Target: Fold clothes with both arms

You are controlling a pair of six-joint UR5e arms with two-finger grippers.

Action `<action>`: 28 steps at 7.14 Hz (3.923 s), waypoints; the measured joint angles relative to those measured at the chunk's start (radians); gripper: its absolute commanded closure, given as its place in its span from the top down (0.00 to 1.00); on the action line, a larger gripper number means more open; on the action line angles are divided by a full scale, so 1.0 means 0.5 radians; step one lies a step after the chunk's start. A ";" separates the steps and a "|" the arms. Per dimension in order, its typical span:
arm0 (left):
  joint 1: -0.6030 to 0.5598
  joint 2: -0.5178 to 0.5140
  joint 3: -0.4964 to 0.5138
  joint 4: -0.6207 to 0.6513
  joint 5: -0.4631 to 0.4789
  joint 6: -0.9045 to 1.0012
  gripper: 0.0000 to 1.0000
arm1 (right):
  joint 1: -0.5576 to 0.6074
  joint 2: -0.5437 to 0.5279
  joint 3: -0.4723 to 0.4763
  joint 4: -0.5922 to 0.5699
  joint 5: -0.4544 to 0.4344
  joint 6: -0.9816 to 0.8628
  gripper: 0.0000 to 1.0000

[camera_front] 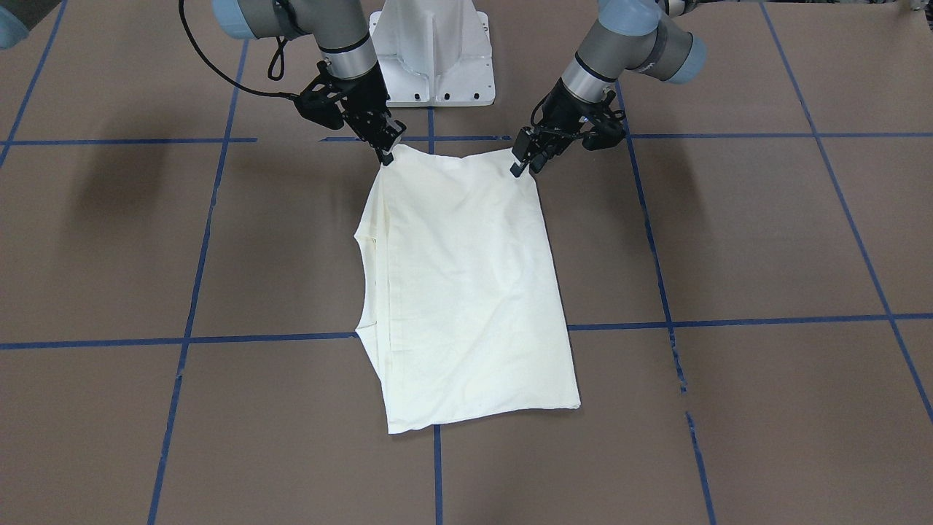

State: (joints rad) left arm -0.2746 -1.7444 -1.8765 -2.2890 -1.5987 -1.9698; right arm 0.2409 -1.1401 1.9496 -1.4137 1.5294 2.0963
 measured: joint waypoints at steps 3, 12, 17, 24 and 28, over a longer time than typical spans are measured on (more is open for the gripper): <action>0.056 0.012 0.000 0.049 -0.001 -0.045 0.00 | -0.001 -0.007 -0.001 0.001 0.003 -0.001 0.00; -0.320 -0.096 -0.508 0.350 -0.389 0.032 0.00 | 0.264 0.024 0.430 -0.388 0.223 -0.107 0.00; -0.848 -0.580 0.184 0.669 -0.523 0.799 0.00 | 0.873 0.626 -0.744 0.163 0.637 -0.243 0.00; -1.062 -0.766 0.969 -0.103 -0.565 1.044 0.38 | 0.908 0.912 -1.687 0.780 0.637 -0.259 0.00; -1.094 -0.533 0.996 -0.597 -0.782 1.106 0.00 | 0.918 0.918 -1.703 0.790 0.635 -0.262 0.00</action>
State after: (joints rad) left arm -0.8217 -2.0107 -1.3785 -2.5873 -1.9895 -1.4166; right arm 0.6999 -0.6812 1.0984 -1.0186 1.8469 1.9651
